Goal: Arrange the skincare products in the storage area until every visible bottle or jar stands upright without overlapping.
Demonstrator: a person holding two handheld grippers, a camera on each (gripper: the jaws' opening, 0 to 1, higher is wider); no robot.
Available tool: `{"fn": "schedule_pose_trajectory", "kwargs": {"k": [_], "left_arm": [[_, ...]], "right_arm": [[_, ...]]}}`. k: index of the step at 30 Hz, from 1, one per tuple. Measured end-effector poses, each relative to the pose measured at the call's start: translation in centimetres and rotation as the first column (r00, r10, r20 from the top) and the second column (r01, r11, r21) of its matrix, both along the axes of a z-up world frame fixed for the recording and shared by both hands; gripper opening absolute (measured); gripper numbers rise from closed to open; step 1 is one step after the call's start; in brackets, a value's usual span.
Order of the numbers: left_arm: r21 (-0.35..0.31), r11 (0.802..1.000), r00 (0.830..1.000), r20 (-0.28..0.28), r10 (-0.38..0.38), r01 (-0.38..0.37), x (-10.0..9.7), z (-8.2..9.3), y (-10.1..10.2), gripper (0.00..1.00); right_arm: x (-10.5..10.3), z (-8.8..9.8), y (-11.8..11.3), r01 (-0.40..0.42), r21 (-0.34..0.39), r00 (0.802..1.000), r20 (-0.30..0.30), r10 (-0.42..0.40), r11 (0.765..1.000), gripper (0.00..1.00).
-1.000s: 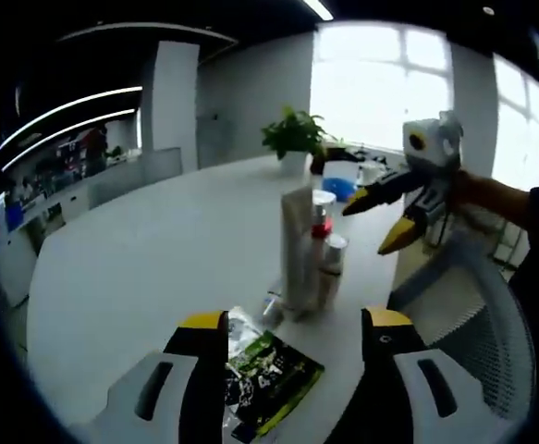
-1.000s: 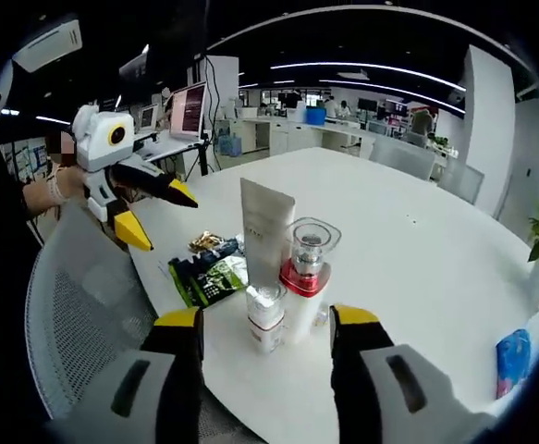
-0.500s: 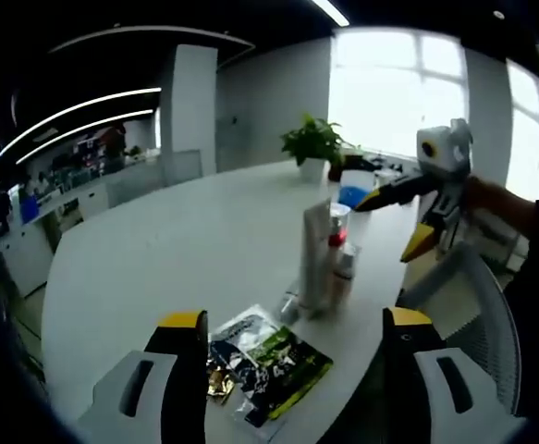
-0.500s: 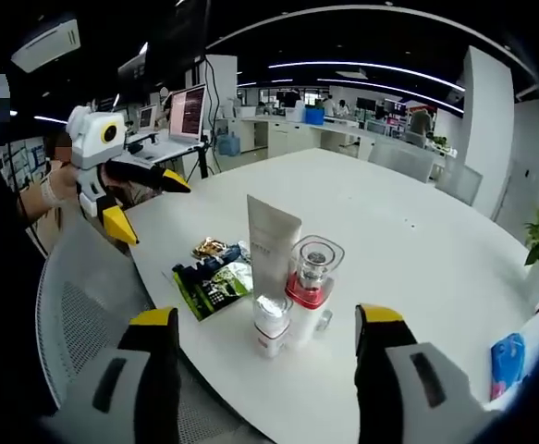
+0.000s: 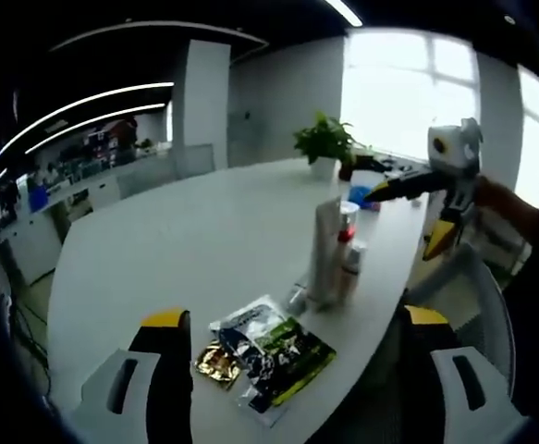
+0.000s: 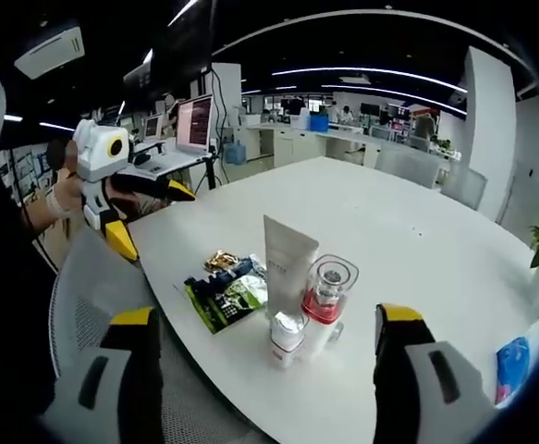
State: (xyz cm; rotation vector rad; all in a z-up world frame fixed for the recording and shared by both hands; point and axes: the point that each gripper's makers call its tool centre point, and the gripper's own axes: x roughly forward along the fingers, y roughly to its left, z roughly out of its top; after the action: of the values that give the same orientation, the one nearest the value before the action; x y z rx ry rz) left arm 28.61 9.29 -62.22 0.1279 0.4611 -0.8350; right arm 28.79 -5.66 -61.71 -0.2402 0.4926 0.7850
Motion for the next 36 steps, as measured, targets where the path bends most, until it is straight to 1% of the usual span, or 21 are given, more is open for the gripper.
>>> {"fn": "schedule_pose_trajectory", "kwargs": {"k": [4, 6, 7, 13, 18, 20, 24, 25, 26, 29, 32, 36], "left_arm": [[0.007, 1.000, 1.000, 0.002, 0.004, -0.004, 0.2, 0.0, 0.7, 0.94], [0.012, 1.000, 1.000, -0.004, 0.006, -0.006, 0.3, -0.2, 1.0, 0.95], [0.017, 1.000, 1.000, -0.006, 0.009, -0.008, 0.5, -0.3, 1.5, 0.96], [0.017, 1.000, 1.000, -0.017, -0.006, 0.006, 0.7, -0.6, 1.8, 0.97], [0.030, 1.000, 1.000, -0.026, -0.002, 0.003, 1.3, -1.2, 2.1, 0.97], [0.033, 0.999, 1.000, -0.022, -0.009, 0.010, 1.3, -1.3, 2.1, 0.97], [0.045, 0.999, 0.999, -0.032, -0.017, 0.018, 1.6, -1.8, 1.9, 0.97], [0.050, 0.999, 0.999, -0.033, -0.018, 0.020, 1.4, -1.9, 1.3, 0.97], [0.051, 0.999, 0.999, -0.033, -0.017, 0.019, 1.5, -1.9, 1.2, 0.97], [0.052, 0.998, 0.999, -0.034, -0.025, 0.027, 1.8, -2.1, 1.1, 0.97], [0.067, 0.997, 0.999, -0.031, -0.037, 0.039, 2.2, -2.4, 0.9, 0.97], [0.083, 0.995, 0.998, -0.025, -0.054, 0.056, 2.8, -2.7, 0.6, 0.97]], "right_arm": [[-0.1, 0.2, 0.2, -0.009, -0.002, 1.000, 0.004, 0.009, 1.000, 0.99], [-0.3, 0.1, 0.4, -0.018, -0.016, 1.000, -0.004, 0.018, 1.000, 0.99], [-0.4, 0.1, 0.4, -0.025, -0.022, 1.000, -0.002, 0.025, 0.999, 0.99], [-0.6, -0.1, 0.6, -0.040, -0.034, 0.999, -0.009, 0.040, 0.999, 0.99], [-0.6, -0.3, 0.5, -0.044, -0.041, 0.999, -0.012, 0.043, 0.998, 0.99], [-0.5, -0.3, 0.4, -0.042, -0.046, 0.999, -0.006, 0.042, 0.998, 0.99], [-0.4, -0.5, 0.3, -0.045, -0.049, 0.999, -0.011, 0.045, 0.998, 0.99], [-0.3, -0.4, 0.3, -0.040, -0.047, 0.999, -0.006, 0.039, 0.998, 0.99], [-0.3, -0.3, 0.3, -0.041, -0.046, 0.999, -0.001, 0.041, 0.998, 1.00], [-0.1, -0.4, 0.2, -0.039, -0.043, 0.999, -0.004, 0.039, 0.998, 1.00], [0.1, -0.4, 0.1, -0.035, -0.046, 0.999, -0.003, 0.035, 0.998, 1.00], [0.2, -0.4, 0.3, -0.040, -0.028, 0.999, -0.002, 0.040, 0.999, 1.00]]}}
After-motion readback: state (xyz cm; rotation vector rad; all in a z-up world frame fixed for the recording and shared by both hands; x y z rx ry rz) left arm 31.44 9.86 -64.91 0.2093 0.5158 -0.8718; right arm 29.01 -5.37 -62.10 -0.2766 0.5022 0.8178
